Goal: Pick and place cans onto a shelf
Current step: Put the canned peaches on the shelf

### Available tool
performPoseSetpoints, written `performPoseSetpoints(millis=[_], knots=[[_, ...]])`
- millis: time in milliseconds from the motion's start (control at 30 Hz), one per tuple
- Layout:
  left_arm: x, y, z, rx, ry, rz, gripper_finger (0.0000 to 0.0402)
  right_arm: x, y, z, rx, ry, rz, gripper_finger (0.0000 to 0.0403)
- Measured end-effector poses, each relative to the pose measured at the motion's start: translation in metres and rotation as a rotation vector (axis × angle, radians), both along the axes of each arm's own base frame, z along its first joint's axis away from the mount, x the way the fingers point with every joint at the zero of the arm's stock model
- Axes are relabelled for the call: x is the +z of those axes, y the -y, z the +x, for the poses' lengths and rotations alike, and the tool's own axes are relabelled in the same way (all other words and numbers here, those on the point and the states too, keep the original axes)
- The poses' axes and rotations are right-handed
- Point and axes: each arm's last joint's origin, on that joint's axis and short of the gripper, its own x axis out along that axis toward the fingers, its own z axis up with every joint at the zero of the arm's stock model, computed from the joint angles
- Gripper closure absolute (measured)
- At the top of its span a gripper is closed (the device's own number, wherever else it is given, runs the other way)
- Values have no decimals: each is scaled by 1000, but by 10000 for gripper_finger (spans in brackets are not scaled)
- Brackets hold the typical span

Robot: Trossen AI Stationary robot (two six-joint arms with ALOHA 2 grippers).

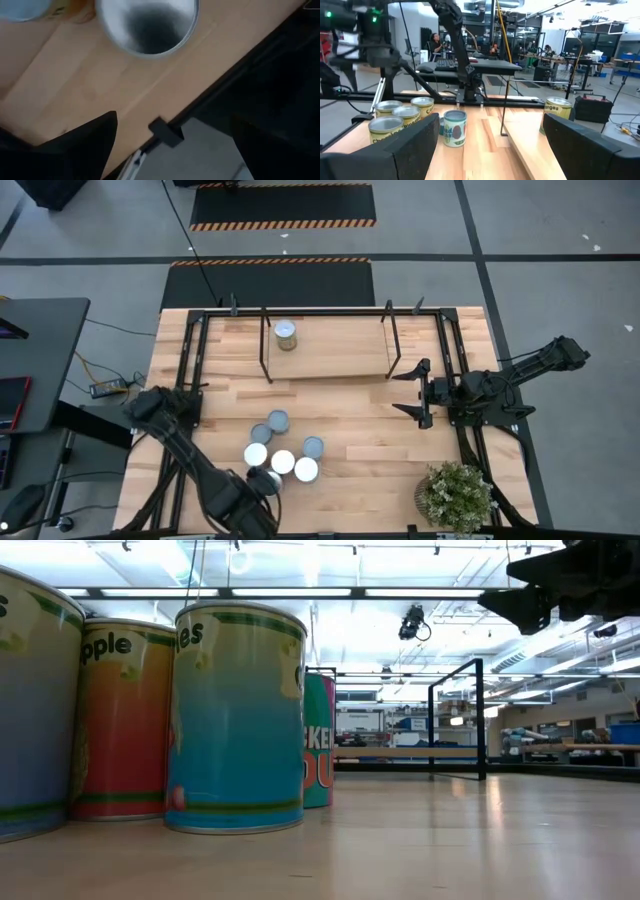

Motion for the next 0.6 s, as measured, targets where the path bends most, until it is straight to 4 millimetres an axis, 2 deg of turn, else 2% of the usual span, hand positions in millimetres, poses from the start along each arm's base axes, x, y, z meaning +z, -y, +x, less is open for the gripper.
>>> performPoseSetpoints(millis=[267, 600], knots=[[-37, 6, 14, -144, -61, 77, 15, 0, 0, 0, 0, 0, -18, 39], [-55, 7, 20, -213, -45, 172, 15, 0, 0, 0, 5, 0, -18, 39]])
